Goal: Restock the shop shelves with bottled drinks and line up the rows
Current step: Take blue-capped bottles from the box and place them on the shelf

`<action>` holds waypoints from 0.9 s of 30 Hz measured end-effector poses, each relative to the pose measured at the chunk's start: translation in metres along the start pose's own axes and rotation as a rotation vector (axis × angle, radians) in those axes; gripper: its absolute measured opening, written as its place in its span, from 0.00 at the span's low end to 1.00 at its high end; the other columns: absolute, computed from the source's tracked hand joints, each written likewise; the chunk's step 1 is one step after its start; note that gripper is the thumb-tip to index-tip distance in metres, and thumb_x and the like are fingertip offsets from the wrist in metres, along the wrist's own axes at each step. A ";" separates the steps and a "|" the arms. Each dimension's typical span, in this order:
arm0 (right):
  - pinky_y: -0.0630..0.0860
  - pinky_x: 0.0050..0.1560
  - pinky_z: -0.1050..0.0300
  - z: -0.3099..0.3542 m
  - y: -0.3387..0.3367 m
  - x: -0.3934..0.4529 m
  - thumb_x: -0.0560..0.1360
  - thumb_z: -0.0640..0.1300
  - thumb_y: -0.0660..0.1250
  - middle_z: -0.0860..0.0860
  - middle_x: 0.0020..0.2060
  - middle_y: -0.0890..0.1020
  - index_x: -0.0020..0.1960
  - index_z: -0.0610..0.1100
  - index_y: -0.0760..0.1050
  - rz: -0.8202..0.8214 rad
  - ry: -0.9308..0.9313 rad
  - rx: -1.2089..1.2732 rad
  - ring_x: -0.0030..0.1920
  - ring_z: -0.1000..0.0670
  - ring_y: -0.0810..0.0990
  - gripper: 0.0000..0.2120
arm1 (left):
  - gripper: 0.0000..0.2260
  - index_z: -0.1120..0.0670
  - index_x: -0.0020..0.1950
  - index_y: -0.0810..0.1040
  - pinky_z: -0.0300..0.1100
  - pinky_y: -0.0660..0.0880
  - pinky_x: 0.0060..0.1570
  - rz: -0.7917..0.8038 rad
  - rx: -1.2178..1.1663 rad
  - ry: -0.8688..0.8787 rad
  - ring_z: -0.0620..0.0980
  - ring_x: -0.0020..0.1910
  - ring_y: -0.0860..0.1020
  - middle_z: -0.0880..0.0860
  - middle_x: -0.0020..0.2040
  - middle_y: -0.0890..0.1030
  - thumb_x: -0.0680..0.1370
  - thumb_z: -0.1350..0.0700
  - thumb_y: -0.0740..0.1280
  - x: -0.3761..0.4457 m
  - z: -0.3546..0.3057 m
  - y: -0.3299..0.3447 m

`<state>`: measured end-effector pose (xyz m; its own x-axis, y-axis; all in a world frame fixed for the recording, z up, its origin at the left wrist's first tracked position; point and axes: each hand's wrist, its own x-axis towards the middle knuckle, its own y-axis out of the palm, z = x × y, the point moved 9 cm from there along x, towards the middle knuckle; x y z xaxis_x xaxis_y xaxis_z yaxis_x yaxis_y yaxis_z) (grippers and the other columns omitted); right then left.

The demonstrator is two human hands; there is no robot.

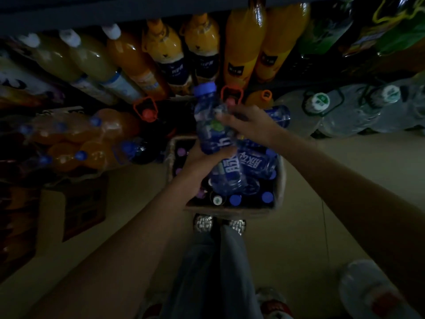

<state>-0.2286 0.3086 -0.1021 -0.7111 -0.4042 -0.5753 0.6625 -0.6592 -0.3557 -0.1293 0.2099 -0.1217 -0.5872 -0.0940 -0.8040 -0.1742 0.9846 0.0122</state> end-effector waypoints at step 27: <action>0.76 0.54 0.49 0.052 -0.137 -0.181 0.62 0.56 0.77 0.44 0.47 0.80 0.52 0.39 0.77 -0.143 0.395 -0.023 0.46 0.45 0.79 0.27 | 0.19 0.50 0.58 0.75 0.33 0.74 0.35 0.209 0.327 0.121 0.41 0.41 0.78 0.48 0.48 0.80 0.69 0.52 0.74 -0.170 -0.144 -0.001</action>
<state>-0.2029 0.4388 0.0891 -0.6542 -0.0328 -0.7556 0.5722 -0.6747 -0.4661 -0.1435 0.2039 0.1002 -0.6753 0.1157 -0.7284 0.2080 0.9774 -0.0376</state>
